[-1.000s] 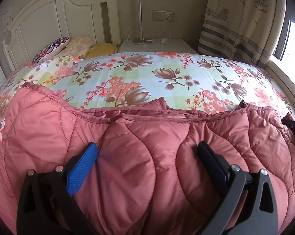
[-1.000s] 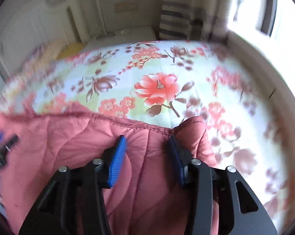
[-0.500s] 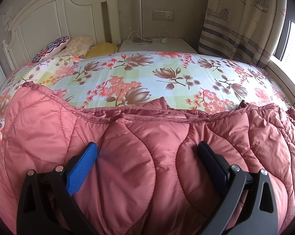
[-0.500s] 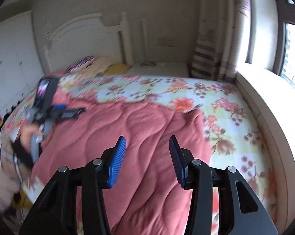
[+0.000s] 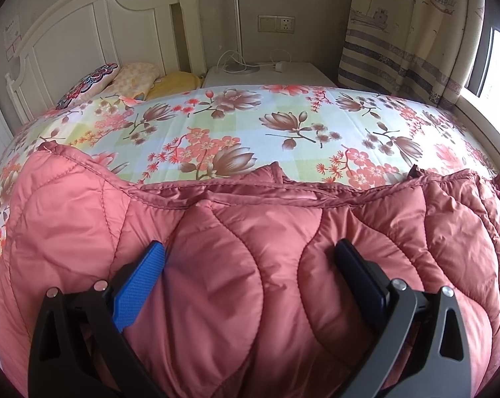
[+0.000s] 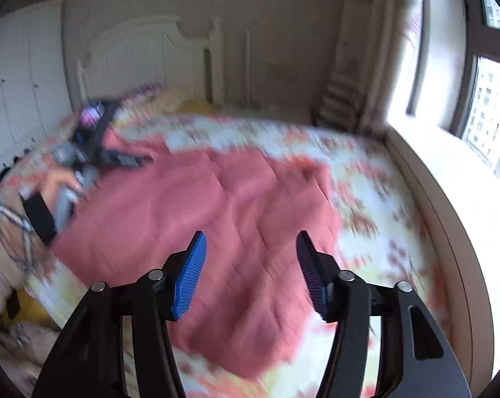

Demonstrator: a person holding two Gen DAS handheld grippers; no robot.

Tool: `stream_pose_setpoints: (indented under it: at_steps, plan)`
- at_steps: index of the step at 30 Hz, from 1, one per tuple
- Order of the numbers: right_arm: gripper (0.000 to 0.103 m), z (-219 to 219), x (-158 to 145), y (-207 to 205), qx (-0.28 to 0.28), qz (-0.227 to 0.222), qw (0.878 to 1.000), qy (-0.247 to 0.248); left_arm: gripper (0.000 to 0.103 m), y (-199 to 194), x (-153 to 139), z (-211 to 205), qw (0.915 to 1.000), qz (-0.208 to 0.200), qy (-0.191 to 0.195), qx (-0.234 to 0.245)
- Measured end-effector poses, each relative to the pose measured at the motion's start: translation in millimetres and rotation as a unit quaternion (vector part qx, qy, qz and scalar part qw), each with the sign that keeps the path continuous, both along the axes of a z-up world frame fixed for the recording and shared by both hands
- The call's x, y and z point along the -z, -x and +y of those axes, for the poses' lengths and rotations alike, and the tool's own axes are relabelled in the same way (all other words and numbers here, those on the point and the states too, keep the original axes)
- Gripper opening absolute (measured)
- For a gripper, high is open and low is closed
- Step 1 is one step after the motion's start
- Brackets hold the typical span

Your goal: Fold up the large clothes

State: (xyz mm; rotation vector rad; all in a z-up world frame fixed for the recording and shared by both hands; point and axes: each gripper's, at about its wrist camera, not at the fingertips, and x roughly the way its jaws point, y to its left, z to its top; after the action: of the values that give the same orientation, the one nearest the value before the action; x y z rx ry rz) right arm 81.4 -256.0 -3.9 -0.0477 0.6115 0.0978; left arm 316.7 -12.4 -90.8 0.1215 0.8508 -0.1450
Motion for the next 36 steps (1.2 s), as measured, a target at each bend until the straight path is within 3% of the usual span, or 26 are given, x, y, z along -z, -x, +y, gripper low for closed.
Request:
stream_pose_setpoints:
  at_steps: [5,8,11,12,14,16,18,21,22,25,27,28,32,34,36]
  plan:
    - [0.078,59,-19,-77,-0.018,-0.02,1.0,0.004,0.101,0,-1,1,1.0,0.001,0.006,0.001]
    - [0.078,80,-1,-132,0.008,0.031,0.999,0.016,0.101,-1,-1,2,0.9999,0.004,0.009,0.001]
    - [0.08,83,45,-180,0.053,0.097,0.992,0.058,0.101,-2,-2,2,0.9998,0.011,0.014,0.003]
    - [0.086,79,63,-190,0.063,0.128,0.988,0.056,0.101,-3,-3,2,0.9997,0.019,0.013,0.005]
    - [0.087,69,76,-194,0.059,0.13,0.99,0.013,0.101,-5,-4,1,0.9994,0.034,0.004,0.01]
    - [0.087,71,74,-189,0.06,0.126,0.99,0.019,0.101,-1,-12,-1,0.9988,0.041,-0.011,0.024]
    - [0.087,74,74,-187,0.061,0.122,0.99,0.029,0.101,8,-29,2,0.9987,0.001,-0.029,0.042]
    - [0.088,72,74,-191,0.058,0.125,0.99,0.02,0.101,12,-43,20,0.9931,-0.077,-0.085,0.028]
    - [0.088,71,75,-191,0.058,0.126,0.99,0.018,0.101,5,-40,32,0.9931,-0.075,-0.089,0.012]
    - [0.088,68,76,-191,0.057,0.124,0.991,0.017,0.101,-27,-13,83,0.9977,0.0,-0.047,-0.049]
    - [0.088,69,77,-192,0.053,0.123,0.991,0.011,0.101,-39,2,119,0.9942,0.055,0.064,-0.067]
    - [0.088,69,77,-191,0.051,0.123,0.991,0.011,0.101,-38,1,125,0.9928,0.052,0.08,-0.072]
    - [0.088,69,78,-191,0.051,0.123,0.991,0.013,0.101,-36,-4,118,0.9944,0.043,0.053,-0.08]
    - [0.088,69,78,-191,0.051,0.123,0.991,0.013,0.099,-26,-21,112,0.9949,0.009,0.013,-0.1]
    - [0.088,69,78,-192,0.051,0.124,0.991,0.014,0.1,-13,-39,107,0.995,-0.035,-0.001,-0.093]
